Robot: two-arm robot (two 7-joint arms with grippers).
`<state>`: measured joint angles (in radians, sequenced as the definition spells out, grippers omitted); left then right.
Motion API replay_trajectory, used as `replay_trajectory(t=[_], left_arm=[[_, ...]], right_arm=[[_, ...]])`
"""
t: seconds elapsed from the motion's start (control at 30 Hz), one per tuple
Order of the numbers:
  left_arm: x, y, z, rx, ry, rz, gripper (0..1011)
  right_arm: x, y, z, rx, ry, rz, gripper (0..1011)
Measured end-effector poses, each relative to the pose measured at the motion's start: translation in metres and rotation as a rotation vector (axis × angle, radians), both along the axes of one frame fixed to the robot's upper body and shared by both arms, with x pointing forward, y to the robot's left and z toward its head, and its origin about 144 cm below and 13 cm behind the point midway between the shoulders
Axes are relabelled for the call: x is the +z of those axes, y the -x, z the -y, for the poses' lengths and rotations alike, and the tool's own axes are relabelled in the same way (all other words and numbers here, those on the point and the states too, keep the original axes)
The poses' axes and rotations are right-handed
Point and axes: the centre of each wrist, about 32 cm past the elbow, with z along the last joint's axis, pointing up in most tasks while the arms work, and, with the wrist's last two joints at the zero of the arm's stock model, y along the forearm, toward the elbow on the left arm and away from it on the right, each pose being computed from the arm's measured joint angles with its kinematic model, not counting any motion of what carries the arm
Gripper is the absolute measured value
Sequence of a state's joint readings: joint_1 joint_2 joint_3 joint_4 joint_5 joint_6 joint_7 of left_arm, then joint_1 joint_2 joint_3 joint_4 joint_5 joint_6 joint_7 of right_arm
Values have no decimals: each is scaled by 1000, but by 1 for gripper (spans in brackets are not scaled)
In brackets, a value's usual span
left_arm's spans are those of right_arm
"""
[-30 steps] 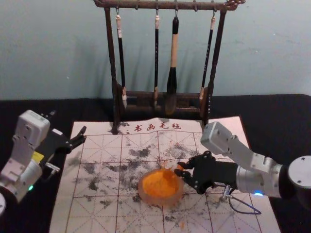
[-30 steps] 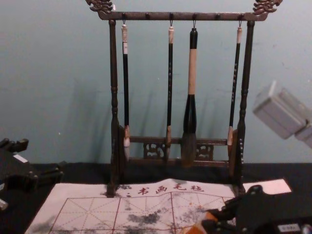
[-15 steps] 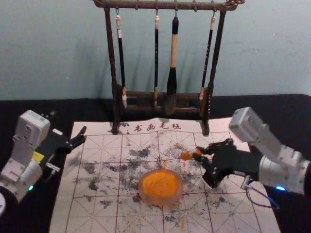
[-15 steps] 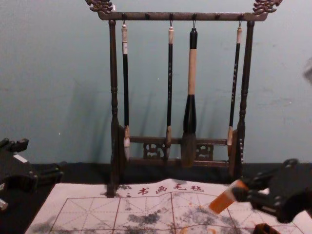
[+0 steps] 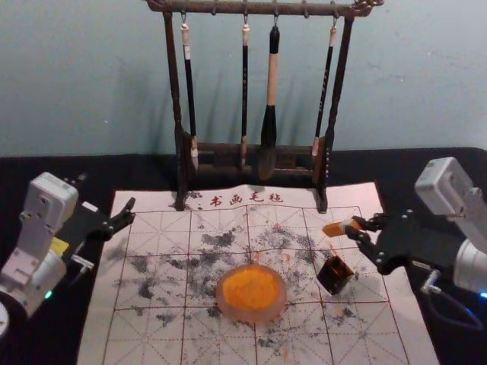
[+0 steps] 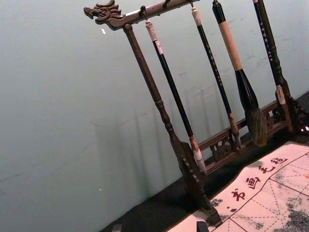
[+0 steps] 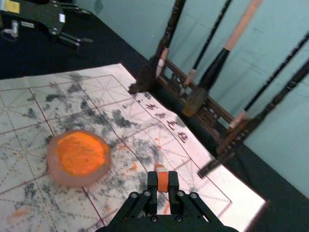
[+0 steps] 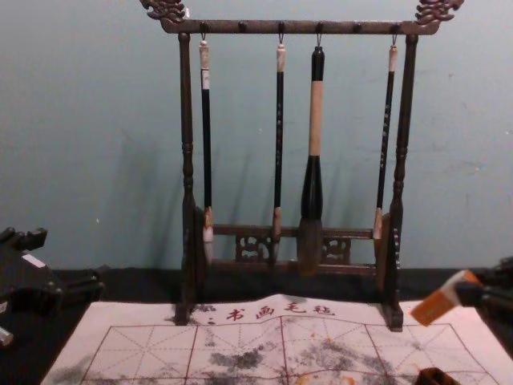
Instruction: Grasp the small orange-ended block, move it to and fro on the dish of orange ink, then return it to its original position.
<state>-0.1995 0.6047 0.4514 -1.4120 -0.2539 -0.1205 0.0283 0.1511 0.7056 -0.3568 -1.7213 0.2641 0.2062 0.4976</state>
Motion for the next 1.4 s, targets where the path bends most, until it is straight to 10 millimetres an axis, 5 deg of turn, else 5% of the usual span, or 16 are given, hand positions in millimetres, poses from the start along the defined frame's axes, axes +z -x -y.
replay_trajectory(t=[1.4], left_arm=[[0, 0, 0, 0, 0, 0, 1002]], right_arm=[[-12, 17, 9, -11, 35, -109, 110]])
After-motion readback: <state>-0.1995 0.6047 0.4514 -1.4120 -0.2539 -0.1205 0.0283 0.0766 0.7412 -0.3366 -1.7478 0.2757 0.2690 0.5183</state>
